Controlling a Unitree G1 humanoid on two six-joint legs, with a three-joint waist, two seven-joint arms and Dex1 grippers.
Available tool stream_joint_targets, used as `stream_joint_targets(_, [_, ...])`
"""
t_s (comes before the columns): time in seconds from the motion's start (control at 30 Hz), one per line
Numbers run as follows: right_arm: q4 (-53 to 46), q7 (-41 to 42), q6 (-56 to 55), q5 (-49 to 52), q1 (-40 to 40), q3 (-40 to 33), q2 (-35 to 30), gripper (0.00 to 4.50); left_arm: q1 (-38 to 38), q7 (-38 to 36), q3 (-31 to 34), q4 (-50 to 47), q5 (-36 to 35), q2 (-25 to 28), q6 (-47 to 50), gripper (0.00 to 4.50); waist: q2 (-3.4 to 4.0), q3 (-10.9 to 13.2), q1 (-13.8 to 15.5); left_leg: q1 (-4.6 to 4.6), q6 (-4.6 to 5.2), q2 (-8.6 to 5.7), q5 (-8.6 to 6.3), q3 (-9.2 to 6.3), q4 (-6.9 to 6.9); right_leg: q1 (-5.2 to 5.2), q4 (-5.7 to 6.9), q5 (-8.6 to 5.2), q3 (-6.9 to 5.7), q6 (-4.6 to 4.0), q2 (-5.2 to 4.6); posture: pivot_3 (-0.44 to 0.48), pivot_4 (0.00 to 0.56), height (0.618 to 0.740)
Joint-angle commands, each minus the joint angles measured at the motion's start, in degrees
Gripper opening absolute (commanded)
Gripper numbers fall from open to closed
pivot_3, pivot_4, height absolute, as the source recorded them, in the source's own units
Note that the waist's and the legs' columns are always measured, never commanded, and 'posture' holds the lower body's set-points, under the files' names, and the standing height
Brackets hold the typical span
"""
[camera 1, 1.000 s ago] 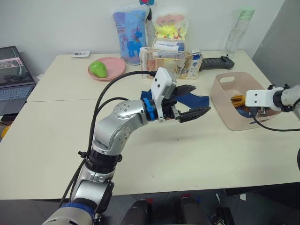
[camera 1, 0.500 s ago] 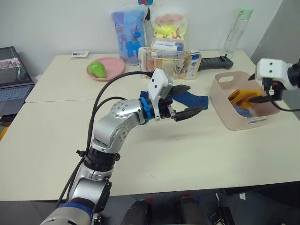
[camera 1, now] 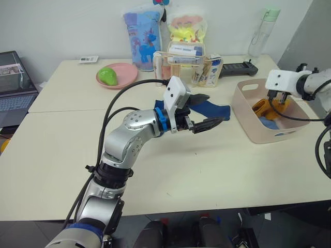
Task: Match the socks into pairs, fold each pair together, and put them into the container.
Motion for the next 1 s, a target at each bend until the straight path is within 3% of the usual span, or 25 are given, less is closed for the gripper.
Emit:
stream_joint_targets(0.03, [-0.1,8.5,1.5,1.1,0.6,-0.6,-0.7,0.02,0.0,0.6,0.7,-2.9,-0.2,0.2,-0.5,4.50,0.00,0.0,0.0,0.00,0.00,0.00,0.00,0.00,0.00,0.01,0.00,0.00,0.00,0.00,0.00,0.000,0.150,0.740])
stream_joint_targets(0.2, [-1.2,16.7,2.0,2.3,1.1,-1.6,-1.2,0.02,0.3,0.7,0.7,-3.5,-0.5,0.5,-0.1,4.50,0.00,0.0,0.0,0.01,0.00,0.00,0.00,-0.01,0.01,0.01,0.01,0.00,-0.01,0.00,0.00,0.000,0.150,0.740])
stream_joint_targets(0.3, [-2.5,25.9,3.3,5.0,1.8,-2.7,-1.1,0.02,0.4,0.5,0.6,-3.4,-0.6,0.7,-0.1,4.50,0.00,0.0,0.0,0.02,0.00,0.00,0.00,-0.01,0.01,0.01,0.01,0.00,-0.01,0.00,0.00,0.000,0.150,0.740])
stream_joint_targets(0.4, [-3.5,27.4,4.2,5.8,2.3,-3.2,-1.0,0.02,0.2,0.2,0.2,-2.9,-0.4,0.6,-0.4,4.50,0.00,0.0,0.0,0.01,0.00,0.00,0.00,-0.03,0.02,0.01,0.01,0.00,-0.02,0.00,0.00,0.000,0.150,0.740])
stream_joint_targets(0.73, [-4.4,23.9,5.2,6.1,2.1,-4.2,-1.9,0.02,-0.1,-0.2,0.3,-2.8,-0.2,0.6,-0.2,4.50,0.00,0.0,0.0,0.02,0.00,0.00,0.00,-0.03,0.03,0.01,0.01,0.00,-0.02,0.00,0.00,0.000,0.150,0.740])
stream_joint_targets(1.0, [-1.9,2.6,5.1,-1.3,-1.4,0.1,-1.1,0.02,0.0,-0.3,0.0,-2.9,0.0,0.6,-0.2,4.50,0.01,0.0,0.1,0.01,-0.01,0.00,0.00,-0.04,0.00,0.00,0.01,0.00,-0.03,0.00,0.01,0.000,0.150,0.740])
